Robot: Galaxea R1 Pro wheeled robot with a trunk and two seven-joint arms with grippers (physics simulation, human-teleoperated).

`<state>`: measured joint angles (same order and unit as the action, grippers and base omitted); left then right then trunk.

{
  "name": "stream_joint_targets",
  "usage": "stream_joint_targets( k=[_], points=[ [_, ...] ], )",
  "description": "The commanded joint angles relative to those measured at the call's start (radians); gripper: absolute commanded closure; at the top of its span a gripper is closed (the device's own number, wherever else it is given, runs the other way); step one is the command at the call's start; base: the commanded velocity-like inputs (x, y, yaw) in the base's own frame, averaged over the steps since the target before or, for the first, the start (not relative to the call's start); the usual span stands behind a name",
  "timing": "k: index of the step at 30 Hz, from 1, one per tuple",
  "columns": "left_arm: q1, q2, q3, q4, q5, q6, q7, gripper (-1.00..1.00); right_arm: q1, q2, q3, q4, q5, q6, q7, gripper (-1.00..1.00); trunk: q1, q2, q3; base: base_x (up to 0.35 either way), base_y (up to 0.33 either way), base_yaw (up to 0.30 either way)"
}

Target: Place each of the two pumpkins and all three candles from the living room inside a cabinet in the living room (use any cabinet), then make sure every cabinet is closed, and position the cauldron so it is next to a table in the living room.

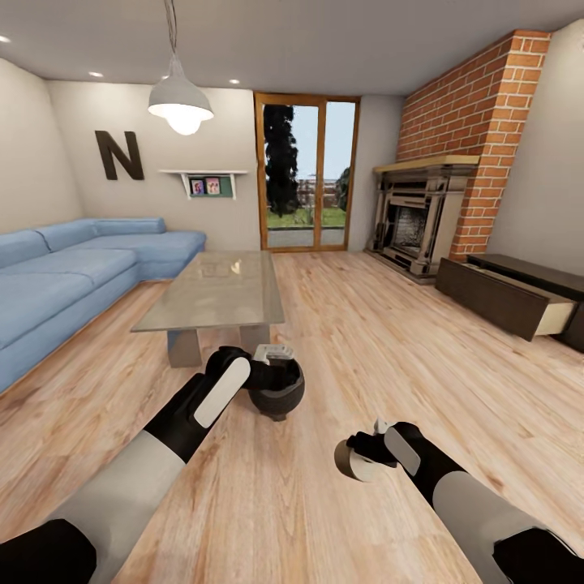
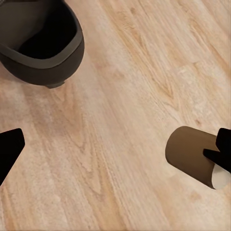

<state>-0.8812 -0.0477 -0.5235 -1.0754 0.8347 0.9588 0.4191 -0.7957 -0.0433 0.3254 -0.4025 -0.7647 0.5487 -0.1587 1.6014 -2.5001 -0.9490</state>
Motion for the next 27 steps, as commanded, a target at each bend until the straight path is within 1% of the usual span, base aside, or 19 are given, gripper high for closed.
stream_joint_targets(
  k=[1,8,11,27],
  points=[
    [-0.001,0.0,-0.001,-0.001,0.011,0.001,0.01,-1.0,0.0,-0.001,0.007,-0.002,-0.011,0.003,-0.009,1.0,0.0,0.0,-0.001,0.0,0.0,-0.027],
    [-0.001,0.0,-0.001,-0.001,0.011,0.001,0.01,-1.0,0.0,-0.001,0.008,-0.003,-0.011,0.001,-0.009,1.0,0.0,0.0,-0.001,0.0,0.0,-0.017],
    [-0.001,0.0,-0.001,-0.001,0.011,0.001,0.01,-1.0,0.0,-0.001,0.009,-0.003,-0.011,0.001,-0.009,1.0,0.0,0.0,0.001,0.0,0.0,-0.139],
    [-0.001,0.0,-0.001,-0.001,0.011,0.001,0.01,-1.0,0.0,-0.001,0.008,-0.002,-0.011,0.002,-0.009,1.0,0.0,0.0,0.01,0.0,0.0,-0.254]
  ],
)
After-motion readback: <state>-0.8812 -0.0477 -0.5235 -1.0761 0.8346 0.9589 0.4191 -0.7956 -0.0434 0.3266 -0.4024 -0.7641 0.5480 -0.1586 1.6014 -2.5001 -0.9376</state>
